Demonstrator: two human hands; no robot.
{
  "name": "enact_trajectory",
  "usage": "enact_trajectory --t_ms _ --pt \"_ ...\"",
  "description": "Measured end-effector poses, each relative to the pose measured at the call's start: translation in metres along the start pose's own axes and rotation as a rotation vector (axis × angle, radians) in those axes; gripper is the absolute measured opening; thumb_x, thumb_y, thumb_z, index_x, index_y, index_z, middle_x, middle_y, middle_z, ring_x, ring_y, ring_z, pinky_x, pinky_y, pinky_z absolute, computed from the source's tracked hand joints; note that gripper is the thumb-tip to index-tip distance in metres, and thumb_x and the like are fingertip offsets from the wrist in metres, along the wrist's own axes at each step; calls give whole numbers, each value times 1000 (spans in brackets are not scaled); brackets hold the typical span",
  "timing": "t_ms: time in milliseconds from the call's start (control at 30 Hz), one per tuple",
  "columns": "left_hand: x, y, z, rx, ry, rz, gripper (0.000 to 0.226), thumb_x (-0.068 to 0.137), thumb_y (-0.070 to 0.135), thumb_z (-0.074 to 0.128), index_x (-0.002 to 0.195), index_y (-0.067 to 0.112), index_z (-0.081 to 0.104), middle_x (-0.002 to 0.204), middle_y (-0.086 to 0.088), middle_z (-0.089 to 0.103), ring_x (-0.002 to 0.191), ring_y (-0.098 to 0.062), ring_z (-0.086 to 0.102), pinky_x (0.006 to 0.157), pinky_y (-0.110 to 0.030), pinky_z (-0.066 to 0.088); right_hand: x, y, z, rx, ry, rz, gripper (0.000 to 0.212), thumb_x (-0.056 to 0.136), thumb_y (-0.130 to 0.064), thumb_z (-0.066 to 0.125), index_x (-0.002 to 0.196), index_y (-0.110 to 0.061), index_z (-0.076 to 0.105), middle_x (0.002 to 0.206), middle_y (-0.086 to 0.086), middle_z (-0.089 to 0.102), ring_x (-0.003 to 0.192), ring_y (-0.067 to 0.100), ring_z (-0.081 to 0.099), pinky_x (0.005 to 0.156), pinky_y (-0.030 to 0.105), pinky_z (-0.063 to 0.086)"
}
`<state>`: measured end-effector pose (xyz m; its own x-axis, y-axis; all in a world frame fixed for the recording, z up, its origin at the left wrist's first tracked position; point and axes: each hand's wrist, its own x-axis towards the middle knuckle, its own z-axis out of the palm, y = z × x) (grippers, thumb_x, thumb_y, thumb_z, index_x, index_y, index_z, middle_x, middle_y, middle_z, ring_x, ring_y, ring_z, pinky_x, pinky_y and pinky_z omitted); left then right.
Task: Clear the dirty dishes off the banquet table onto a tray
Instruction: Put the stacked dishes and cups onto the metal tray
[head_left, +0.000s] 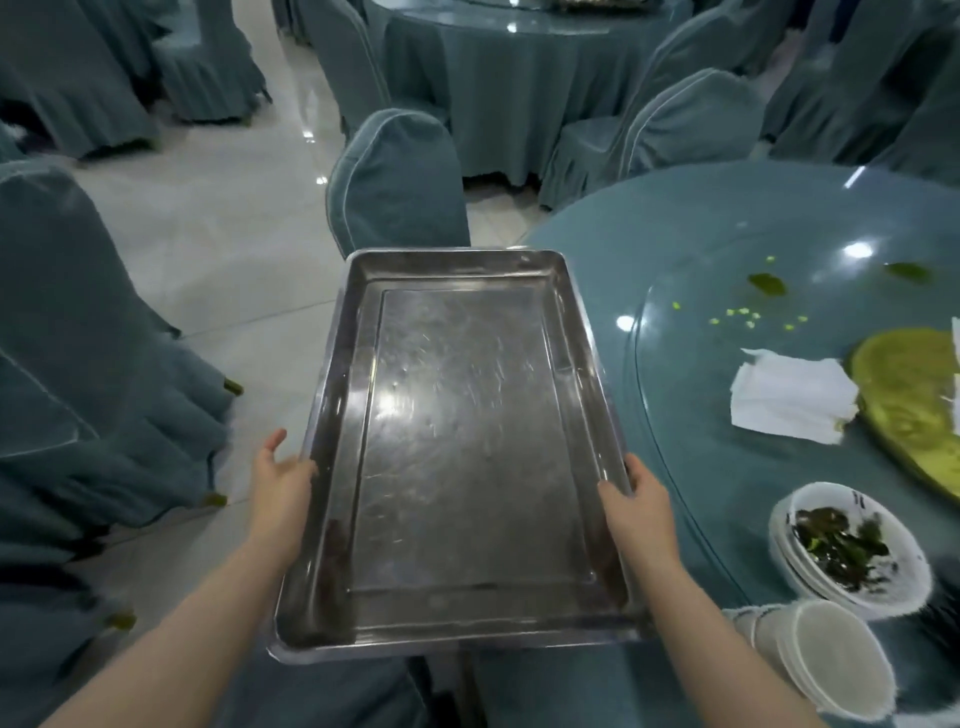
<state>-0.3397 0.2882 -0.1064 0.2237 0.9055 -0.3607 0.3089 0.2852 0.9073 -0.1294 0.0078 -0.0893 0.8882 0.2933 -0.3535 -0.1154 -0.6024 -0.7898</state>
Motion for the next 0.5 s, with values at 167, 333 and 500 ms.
enact_trajectory --t_ms 167,333,500 --pt "14 23 39 78 -136 24 63 88 -3 46 144 23 32 117 -31 55 68 -14 55 62 -36 48 22 -3 -10 4 158 64 46 85 -13 51 131 -7 54 128 9 60 117 32 56 97 44 46" --pt "35 38 70 122 -252 36 65 87 1 47 145 20 28 134 -14 51 96 -27 57 76 -36 48 25 -12 -7 -17 309 108 11 80 -10 52 87 -8 61 82 14 65 76 35 56 65 33 41" --pt "55 52 78 156 -366 15 65 87 4 50 146 18 26 137 -13 48 109 -33 55 91 -45 46 18 -18 -4 -90 346 127 10 81 -9 52 88 -5 58 82 14 63 77 35 56 70 37 46"
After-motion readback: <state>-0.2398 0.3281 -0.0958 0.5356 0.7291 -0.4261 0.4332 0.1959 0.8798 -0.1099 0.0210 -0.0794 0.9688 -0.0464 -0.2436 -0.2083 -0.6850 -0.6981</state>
